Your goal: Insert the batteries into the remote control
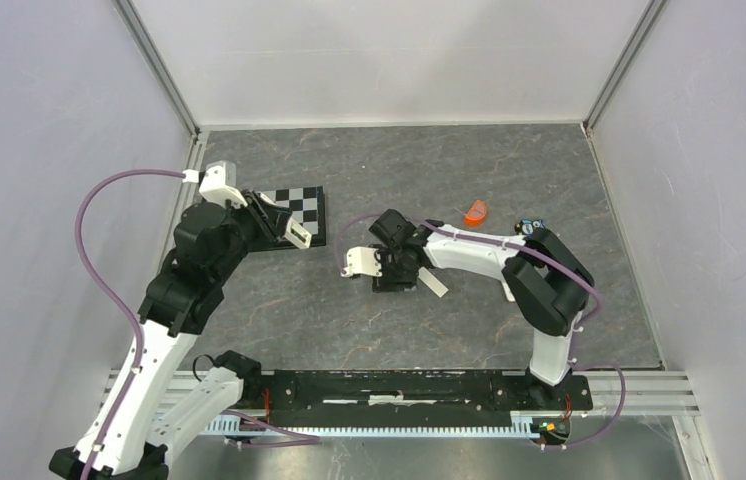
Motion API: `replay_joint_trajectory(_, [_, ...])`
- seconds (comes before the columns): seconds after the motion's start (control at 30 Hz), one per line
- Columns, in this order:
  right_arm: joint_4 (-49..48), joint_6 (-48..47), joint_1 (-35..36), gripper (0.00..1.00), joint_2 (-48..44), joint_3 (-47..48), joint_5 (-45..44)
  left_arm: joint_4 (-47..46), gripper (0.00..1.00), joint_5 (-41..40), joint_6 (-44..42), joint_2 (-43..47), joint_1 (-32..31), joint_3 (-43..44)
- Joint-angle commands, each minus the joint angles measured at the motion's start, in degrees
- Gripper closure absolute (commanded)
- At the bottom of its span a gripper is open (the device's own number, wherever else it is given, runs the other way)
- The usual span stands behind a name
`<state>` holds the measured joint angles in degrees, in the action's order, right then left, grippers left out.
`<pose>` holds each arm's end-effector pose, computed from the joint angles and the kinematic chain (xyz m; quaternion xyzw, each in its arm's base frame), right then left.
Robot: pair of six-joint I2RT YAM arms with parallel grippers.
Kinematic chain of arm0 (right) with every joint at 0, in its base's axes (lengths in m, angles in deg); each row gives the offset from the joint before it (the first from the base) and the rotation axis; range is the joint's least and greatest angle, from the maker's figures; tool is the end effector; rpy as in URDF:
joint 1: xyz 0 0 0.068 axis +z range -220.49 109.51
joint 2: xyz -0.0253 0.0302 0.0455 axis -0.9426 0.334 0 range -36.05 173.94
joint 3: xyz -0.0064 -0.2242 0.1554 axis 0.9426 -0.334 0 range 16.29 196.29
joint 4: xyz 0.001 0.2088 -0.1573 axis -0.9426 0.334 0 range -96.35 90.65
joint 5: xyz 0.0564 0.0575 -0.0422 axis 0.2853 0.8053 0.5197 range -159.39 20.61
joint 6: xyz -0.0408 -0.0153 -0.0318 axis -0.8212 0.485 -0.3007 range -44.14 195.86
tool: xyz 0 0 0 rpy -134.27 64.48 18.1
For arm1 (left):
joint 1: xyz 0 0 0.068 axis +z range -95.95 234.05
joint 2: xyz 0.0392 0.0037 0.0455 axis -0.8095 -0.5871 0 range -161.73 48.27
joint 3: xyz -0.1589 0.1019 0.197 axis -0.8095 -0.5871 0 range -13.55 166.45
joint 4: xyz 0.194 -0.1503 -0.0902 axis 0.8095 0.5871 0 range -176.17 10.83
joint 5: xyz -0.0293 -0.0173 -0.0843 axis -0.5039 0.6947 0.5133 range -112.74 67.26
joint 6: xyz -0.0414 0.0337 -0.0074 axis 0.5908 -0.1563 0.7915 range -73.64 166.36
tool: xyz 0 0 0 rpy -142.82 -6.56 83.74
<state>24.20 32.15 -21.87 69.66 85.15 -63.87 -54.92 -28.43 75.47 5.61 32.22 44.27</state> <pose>0.2392 0.2765 0.1676 -0.7131 0.6716 0.0556 0.1935 0.1422 -0.0531 0.3841 -0.0805 0.7946 -0.2224 0.5592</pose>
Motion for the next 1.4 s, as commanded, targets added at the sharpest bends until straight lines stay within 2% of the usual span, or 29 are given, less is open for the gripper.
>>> replay_joint_trajectory(0.0, [3.72, -5.56, 0.02, 0.36, 2.78, 4.18, 0.81, -1.17, 0.97, 0.67, -1.61, -0.99, 0.32, 2.56])
replay_joint_trajectory(0.27, [3.96, -7.52, 0.0, 0.45, 4.93, 4.42, 4.21, -2.04, 0.98, 0.61, -1.95, -2.52, 0.42, 2.53])
replay_joint_trajectory(0.37, [4.68, -7.15, -0.02, 0.56, 6.3, 5.91, 5.45, -2.06, 0.98, 0.65, -2.03, -2.78, 0.51, 2.73])
replay_joint_trajectory(0.47, [5.57, -6.25, -0.1, 0.72, 7.78, 6.88, 5.49, -1.98, 0.98, 0.55, -2.12, -2.61, 0.48, 2.76])
replay_joint_trajectory(0.57, [5.16, -5.29, -0.11, 0.77, 8.27, 6.37, 5.63, -1.72, 0.98, 0.44, -2.26, -2.35, 0.63, 2.73])
replay_joint_trajectory(0.73, [2.55, -1.47, -0.03, 0.93, 8.04, 5.55, 3.4, -1.63, 0.98, 0.57, -2.13, -2.2, 0.71, 2.89])
replay_joint_trajectory(0.87, [-1.31, 3.07, -0.39, 0.99, 5.97, 3.96, 1.56, -2.11, 0.98, 2.44, -1.8, -2.6, 0.67, 2.5])
replay_joint_trajectory(0.93, [-4.78, 6.25, -0.84, 1.0, 3.63, 2.39, 1.52, -4.27, 0.98, 7.09, -1.46, -3.16, 0.65, 2.0])
replay_joint_trajectory(1.07, [-13.61, 14.29, -2.96, 1.0, -3.08, -2.25, 4.87, -14.67, 0.98, 26.9, -2.03, -5.33, 0.67, 0.71])
replay_joint_trajectory(1.2, [-26.25, 23.92, -5.15, 1.0, -12.22, -10.82, 3.95, -26.69, 0.98, 44.0, -0.41, -5.75, 0.57, -3.96])
replay_joint_trajectory(1.37, [-37.29, 33.65, -7.0, 1.0, -21.81, -19.89, 2.74, -31.97, 0.98, 47.2, 0.19, -4.28, 0.63, -7.7])
